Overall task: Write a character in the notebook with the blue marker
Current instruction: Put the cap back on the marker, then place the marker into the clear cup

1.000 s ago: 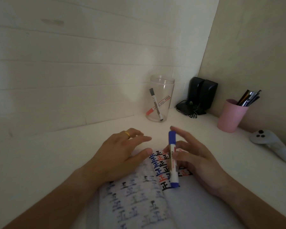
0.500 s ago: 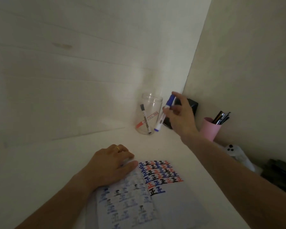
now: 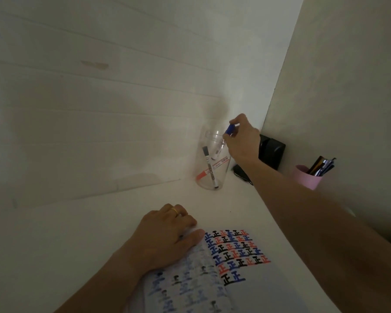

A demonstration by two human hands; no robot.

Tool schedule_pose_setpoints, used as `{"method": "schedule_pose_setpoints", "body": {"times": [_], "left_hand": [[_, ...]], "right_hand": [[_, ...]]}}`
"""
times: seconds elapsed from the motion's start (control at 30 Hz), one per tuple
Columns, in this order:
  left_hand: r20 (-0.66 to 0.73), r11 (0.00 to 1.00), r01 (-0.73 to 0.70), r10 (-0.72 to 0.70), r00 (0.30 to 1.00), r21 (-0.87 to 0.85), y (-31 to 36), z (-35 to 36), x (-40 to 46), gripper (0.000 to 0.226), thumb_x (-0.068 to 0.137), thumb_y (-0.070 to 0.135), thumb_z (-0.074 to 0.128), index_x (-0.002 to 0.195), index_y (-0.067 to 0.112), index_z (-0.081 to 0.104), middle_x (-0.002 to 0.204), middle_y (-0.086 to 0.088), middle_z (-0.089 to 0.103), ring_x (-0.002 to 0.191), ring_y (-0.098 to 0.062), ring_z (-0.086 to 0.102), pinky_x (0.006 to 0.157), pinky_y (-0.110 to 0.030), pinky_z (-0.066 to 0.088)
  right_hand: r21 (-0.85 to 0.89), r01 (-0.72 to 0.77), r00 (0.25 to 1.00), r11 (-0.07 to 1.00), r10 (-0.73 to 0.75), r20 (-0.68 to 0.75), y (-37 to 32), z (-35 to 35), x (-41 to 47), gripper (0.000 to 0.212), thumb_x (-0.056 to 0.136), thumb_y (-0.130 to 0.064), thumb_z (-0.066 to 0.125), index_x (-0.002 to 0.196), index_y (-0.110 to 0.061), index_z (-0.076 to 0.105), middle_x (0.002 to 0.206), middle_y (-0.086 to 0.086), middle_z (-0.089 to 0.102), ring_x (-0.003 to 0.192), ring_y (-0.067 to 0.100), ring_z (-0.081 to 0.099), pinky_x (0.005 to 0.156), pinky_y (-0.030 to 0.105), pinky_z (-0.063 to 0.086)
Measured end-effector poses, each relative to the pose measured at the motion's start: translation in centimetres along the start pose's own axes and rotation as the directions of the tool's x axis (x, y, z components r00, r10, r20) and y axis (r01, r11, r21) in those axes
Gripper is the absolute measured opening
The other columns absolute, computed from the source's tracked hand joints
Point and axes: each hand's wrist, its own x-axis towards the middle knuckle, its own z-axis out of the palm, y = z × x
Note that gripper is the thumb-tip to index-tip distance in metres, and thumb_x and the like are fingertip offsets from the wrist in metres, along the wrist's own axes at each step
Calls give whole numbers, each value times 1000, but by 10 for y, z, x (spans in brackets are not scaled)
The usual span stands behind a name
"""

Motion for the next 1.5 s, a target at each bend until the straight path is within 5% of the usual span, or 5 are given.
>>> {"method": "schedule_pose_setpoints", "body": {"times": [0.13, 0.57, 0.77, 1.17, 1.5], "left_hand": [[-5, 1000, -6, 6, 1000, 4, 0, 3, 2, 74, 88, 78, 8, 119, 38, 62, 126, 11, 61, 112, -12, 55, 87, -36, 51], [-2, 1000, 19, -19, 1000, 11, 6, -2, -2, 89, 79, 82, -2, 120, 38, 64, 127, 11, 63, 110, -12, 59, 87, -35, 52], [-111, 992, 30, -17, 994, 120, 41, -21, -27, 60, 93, 66, 28, 123, 30, 66, 128, -1, 67, 111, -22, 65, 97, -42, 48], [-2, 963, 226, -229, 973, -143, 90, -33, -133, 67, 80, 75, 31, 136, 44, 51, 155, -1, 42, 144, -20, 35, 119, -38, 27], [-6, 921, 276, -288, 958, -275, 81, -19, -130, 66, 74, 76, 44, 129, 42, 59, 147, 3, 50, 140, -17, 39, 120, -39, 30]], "right_hand": [[-71, -13, 1000, 997, 12, -5, 8, 11, 0, 15, 91, -16, 63, 102, -15, 74, 98, 2, 79, 81, 15, 70, 63, 16, 47], [-74, 75, 996, 994, -71, 59, -11, -60, -75, 19, 93, -23, 64, 100, -12, 79, 98, 4, 77, 85, 15, 68, 85, 36, 58], [-84, -16, 972, 996, 36, 233, -11, -130, -173, 21, 93, -33, 62, 104, -22, 76, 101, -5, 76, 88, 10, 65, 86, 37, 56], [-316, 5, 815, 949, 179, 551, 8, -181, -307, 55, 97, -56, 37, 144, -30, 45, 152, 0, 45, 138, 25, 37, 114, 39, 34], [-411, 89, 816, 907, 170, 553, 7, -176, -315, 63, 91, -59, 26, 141, -27, 48, 150, 6, 45, 137, 28, 38, 112, 41, 36]]}}
